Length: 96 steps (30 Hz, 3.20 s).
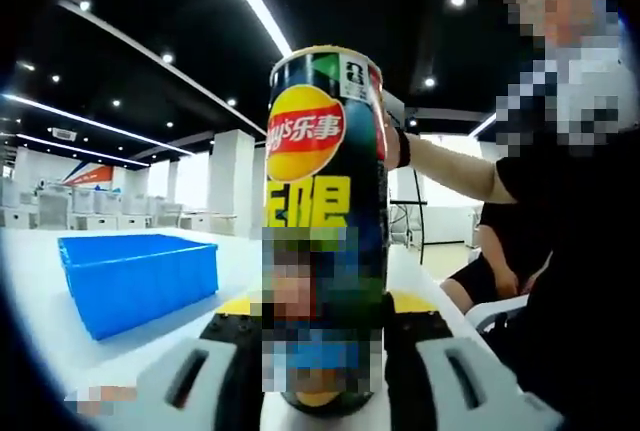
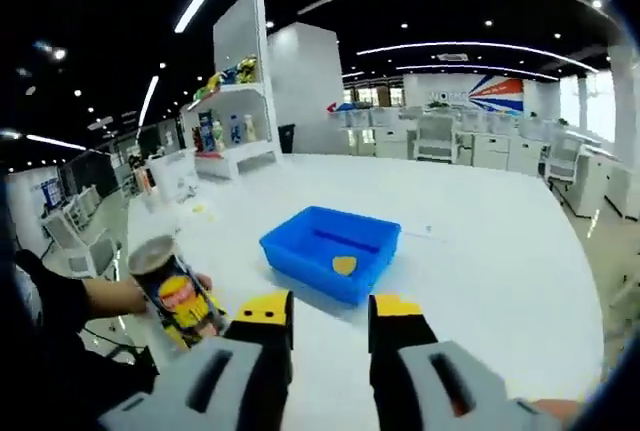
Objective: Open the lid of the chip container on the table, take out the chips, place them into the box in front of the container, and close the lid
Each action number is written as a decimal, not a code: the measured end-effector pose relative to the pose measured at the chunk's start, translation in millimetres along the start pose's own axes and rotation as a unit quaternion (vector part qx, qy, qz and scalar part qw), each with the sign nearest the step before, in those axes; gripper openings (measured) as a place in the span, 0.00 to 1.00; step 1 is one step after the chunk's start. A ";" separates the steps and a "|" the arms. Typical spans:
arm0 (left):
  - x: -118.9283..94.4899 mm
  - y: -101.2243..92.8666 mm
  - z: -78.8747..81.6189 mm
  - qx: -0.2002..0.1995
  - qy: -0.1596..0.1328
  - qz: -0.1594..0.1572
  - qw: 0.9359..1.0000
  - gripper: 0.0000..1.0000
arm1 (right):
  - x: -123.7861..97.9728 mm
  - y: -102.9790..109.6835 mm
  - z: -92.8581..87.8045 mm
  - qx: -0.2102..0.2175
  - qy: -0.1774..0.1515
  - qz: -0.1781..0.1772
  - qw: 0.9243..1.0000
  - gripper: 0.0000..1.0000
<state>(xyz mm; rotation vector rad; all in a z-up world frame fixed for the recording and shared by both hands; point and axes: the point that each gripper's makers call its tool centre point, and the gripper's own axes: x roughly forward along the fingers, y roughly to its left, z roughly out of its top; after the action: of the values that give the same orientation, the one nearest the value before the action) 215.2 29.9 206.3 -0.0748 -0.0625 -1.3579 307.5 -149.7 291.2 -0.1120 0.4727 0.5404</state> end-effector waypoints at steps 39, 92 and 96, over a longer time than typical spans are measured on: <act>-2.4 3.8 0.5 0.003 -0.004 0.001 1.000 0.45 | 49.0 -68.9 -142.0 0.053 0.157 -0.083 0.983 0.44; -1.7 4.1 0.4 0.008 -0.004 0.003 1.000 0.45 | 4.4 217.8 59.9 -0.181 0.059 0.199 0.961 0.42; -1.6 3.8 0.3 0.009 -0.004 0.003 1.000 0.45 | 6.7 218.6 56.9 -0.188 0.063 0.199 0.960 0.42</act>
<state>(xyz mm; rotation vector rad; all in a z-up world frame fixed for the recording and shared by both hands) 218.5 32.3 206.4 -0.0645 -0.0809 -1.3510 221.9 53.0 342.9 -0.4234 0.5158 1.0206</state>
